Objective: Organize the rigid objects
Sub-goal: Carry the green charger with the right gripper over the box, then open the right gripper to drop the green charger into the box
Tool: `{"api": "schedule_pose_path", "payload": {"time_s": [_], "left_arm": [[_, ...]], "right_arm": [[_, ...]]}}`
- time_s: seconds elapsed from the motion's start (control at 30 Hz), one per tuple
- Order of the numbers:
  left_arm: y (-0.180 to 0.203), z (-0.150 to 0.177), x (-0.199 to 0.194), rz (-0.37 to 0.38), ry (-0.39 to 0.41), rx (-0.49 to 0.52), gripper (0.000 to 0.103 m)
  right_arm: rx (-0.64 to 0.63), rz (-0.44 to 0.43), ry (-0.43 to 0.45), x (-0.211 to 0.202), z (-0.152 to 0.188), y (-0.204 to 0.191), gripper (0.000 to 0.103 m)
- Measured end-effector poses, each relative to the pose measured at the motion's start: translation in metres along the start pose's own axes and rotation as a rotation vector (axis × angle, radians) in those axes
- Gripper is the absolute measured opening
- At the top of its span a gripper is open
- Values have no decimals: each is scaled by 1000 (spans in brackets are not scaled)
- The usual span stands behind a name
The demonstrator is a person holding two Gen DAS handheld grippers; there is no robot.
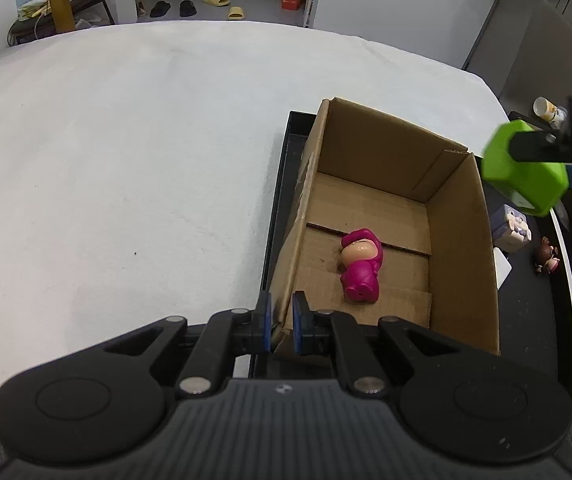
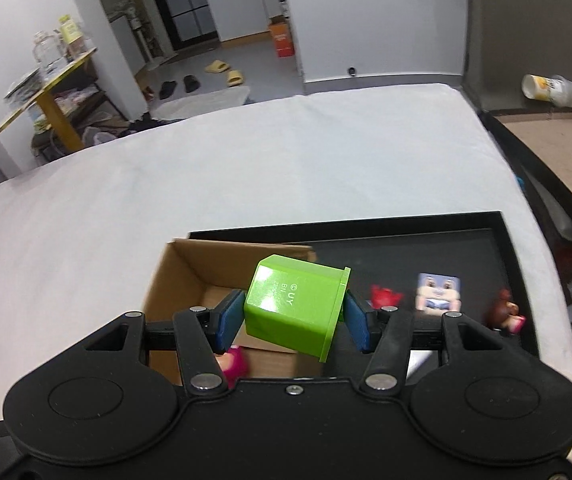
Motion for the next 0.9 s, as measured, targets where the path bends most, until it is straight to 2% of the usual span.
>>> {"api": "schedule_pose_path", "payload": {"time_s": [0.27, 0.53, 0.9], "left_arm": [[-1, 1, 1, 14, -3, 2, 10], [-1, 2, 1, 34, 4, 3, 10], [-3, 2, 0, 45, 6, 5, 10]], "right_arm": [[-52, -39, -29, 13, 3, -33, 53], [-71, -76, -99, 38, 15, -56, 53], [-104, -55, -153, 63, 28, -73, 53]]}}
Point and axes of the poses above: each gripper's, at about its wrist camera, not at the fingertips, and x roughly the way its jaws point, y to its right, z to its underside, the point moved 8 cm from there along x, roughly the way its jaws point, and after that the axes turned 11 degrees about -y, right-handed, at the moved point
